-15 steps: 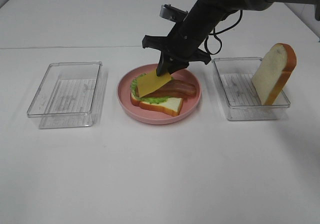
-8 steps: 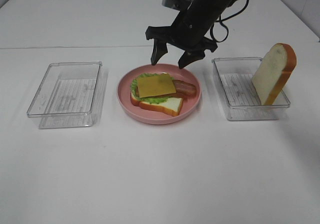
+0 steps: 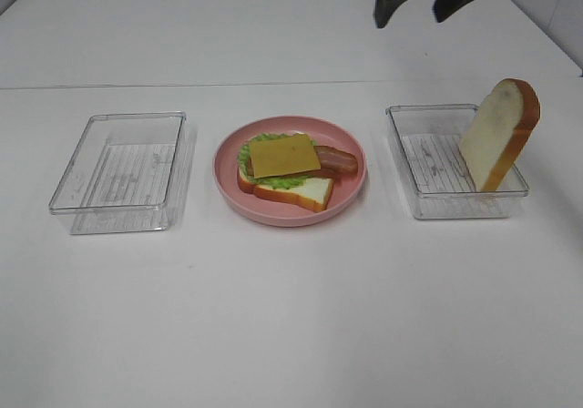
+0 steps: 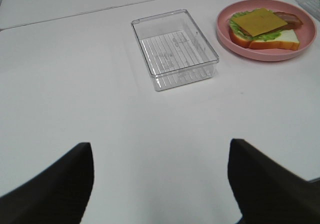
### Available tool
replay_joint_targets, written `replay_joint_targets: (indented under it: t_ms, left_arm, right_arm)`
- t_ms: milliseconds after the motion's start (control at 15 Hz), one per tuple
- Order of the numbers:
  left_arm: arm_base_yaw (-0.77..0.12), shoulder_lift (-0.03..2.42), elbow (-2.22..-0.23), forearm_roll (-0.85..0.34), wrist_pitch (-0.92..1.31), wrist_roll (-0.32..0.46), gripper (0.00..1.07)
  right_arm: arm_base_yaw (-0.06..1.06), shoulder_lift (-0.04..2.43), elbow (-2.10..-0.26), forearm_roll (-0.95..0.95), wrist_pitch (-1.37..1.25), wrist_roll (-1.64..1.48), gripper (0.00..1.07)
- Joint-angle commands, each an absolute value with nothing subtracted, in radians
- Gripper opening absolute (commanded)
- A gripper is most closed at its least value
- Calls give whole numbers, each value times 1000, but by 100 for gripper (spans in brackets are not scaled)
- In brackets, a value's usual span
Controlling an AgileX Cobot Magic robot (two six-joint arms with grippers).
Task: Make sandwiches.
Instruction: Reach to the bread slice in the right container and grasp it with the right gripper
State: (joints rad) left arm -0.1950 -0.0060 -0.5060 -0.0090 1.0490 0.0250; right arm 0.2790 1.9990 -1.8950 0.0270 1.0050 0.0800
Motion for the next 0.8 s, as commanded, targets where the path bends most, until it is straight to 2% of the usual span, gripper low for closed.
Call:
replay_joint_targets:
  t_ms: [67,467,800]
  left_arm:
    - [-197,-28,-500,-11,1040,25,72]
    - [-197,-28,-500,-11,1040,25,72]
    - [-197,-28,-500,-11,1040,25,72]
  right_arm:
    - [188,1972,-1893,13,1094,84,71]
    - [30,1992,-1892,18,1270,50,71]
    - [23,2062,-1866,93,1285,0,71]
